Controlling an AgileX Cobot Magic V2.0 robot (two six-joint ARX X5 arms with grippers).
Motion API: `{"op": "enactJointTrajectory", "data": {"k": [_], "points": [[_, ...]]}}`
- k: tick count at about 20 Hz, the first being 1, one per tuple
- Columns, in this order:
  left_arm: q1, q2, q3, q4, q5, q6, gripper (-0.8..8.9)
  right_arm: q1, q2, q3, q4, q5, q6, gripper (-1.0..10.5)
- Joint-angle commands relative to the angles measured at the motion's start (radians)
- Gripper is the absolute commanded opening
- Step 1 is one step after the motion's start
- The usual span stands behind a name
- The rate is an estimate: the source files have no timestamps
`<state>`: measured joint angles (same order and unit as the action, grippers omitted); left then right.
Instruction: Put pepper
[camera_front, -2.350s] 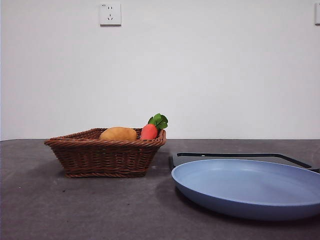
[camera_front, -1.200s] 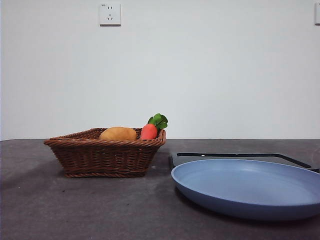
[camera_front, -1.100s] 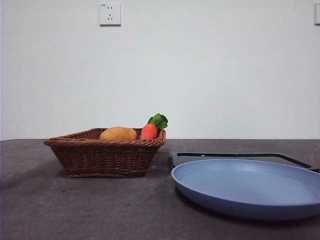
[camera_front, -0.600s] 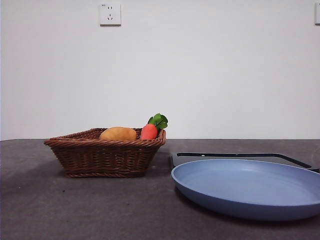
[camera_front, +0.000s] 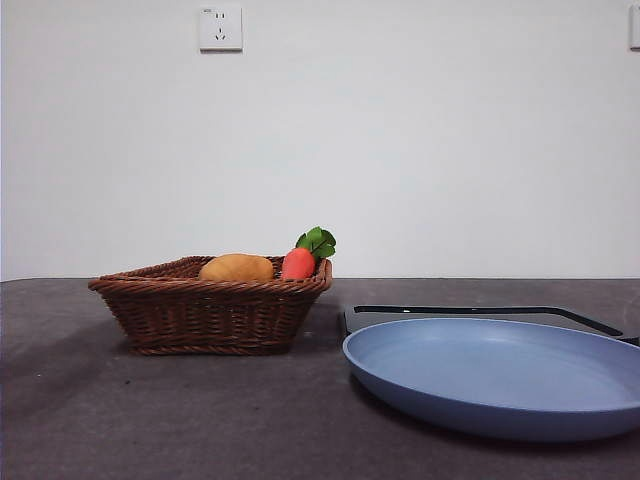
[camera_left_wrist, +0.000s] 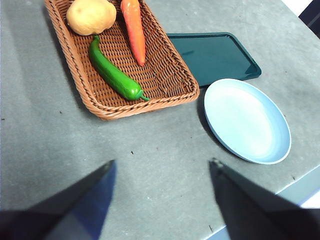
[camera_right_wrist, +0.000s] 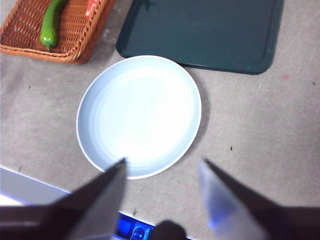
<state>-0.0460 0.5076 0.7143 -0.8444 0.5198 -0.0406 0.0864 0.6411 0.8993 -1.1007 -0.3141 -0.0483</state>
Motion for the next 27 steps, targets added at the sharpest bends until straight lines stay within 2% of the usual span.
{"op": "enactJointTrajectory", "data": {"k": [1, 6, 18, 23, 27], "points": [[0.002, 0.003, 0.014, 0.006, 0.009, 0.008, 3.59, 0.002, 0.030, 0.016, 0.007, -0.002, 0.010, 3.1], [0.002, 0.003, 0.014, 0.006, 0.009, 0.006, 3.59, 0.002, 0.169, 0.016, 0.045, -0.002, 0.010, 3.1], [0.002, 0.003, 0.014, 0.013, 0.009, 0.006, 3.59, 0.009, 0.737, 0.016, 0.307, -0.002, 0.004, 3.0], [0.002, 0.003, 0.014, 0.013, 0.008, 0.006, 3.59, 0.037, 0.879, 0.016, 0.365, 0.002, -0.007, 2.9], [0.002, 0.003, 0.014, 0.013, 0.008, 0.006, 3.59, 0.057, 0.949, 0.016, 0.397, 0.000, -0.013, 2.3]]}}
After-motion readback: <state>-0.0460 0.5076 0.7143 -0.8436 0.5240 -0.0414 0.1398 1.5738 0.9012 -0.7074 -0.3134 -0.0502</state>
